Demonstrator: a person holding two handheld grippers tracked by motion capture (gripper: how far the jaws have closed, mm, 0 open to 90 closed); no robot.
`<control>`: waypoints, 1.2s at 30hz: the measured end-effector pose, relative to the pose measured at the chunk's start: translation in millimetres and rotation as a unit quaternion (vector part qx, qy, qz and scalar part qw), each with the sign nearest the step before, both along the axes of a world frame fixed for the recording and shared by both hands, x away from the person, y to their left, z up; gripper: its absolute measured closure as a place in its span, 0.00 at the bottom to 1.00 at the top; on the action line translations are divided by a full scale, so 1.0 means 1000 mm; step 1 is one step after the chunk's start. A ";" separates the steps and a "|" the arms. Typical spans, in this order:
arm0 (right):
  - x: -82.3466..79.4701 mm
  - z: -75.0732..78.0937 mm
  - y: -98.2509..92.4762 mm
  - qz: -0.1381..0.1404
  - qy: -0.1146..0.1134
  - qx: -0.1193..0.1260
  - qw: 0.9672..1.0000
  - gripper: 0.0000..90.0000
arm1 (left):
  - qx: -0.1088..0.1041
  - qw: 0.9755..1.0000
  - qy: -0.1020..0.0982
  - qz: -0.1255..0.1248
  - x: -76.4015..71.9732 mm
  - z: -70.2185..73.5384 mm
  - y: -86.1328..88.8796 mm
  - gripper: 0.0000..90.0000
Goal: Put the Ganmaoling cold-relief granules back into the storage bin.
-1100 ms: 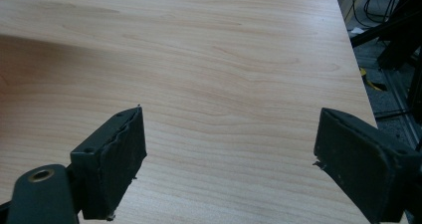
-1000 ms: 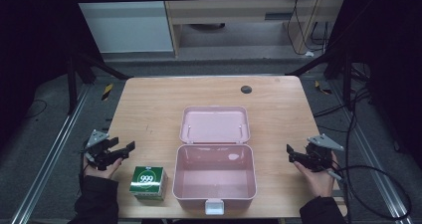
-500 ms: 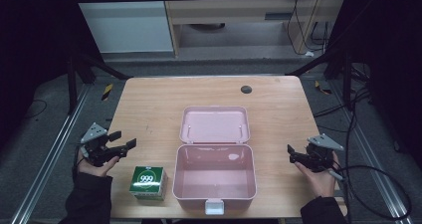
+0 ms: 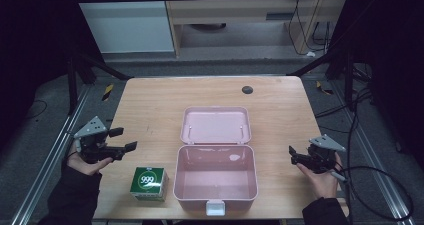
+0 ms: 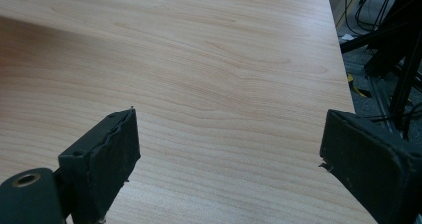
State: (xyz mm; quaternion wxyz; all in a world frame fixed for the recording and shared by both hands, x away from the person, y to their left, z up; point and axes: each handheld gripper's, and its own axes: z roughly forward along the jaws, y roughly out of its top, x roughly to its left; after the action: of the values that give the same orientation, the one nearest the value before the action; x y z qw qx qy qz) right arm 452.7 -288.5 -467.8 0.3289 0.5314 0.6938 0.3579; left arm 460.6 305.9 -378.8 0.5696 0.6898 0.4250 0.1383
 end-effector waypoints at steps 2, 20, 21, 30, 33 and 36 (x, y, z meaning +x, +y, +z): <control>0.000 0.000 0.000 0.002 0.001 0.000 1.000 0.09 | 0.003 1.000 0.001 -0.008 -0.001 0.002 -0.001 0.21; 0.000 -0.001 0.001 0.007 0.008 -0.009 1.000 0.07 | 0.050 0.992 0.036 -0.108 -0.022 0.012 -0.027 0.14; 0.000 -0.001 0.001 0.007 0.008 -0.010 1.000 0.07 | 0.055 0.991 0.045 -0.116 -0.025 0.010 -0.030 0.14; -0.001 -0.002 0.000 0.008 0.011 -0.012 1.000 0.07 | 0.065 0.986 0.069 -0.134 -0.033 0.004 -0.044 0.10; -0.001 -0.003 -0.001 0.007 0.013 -0.013 1.000 0.07 | 0.065 0.985 0.075 -0.139 -0.035 0.003 -0.046 0.09; -0.001 -0.003 -0.001 0.006 0.015 -0.011 1.000 0.06 | 0.066 0.984 0.079 -0.144 -0.038 0.001 -0.050 0.09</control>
State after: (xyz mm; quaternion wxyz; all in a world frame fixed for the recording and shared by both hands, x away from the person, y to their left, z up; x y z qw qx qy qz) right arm 451.7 -289.7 -471.1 0.3220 0.5288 0.7056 0.3446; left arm 422.9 256.2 -378.3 0.5009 0.7887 0.3553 0.0279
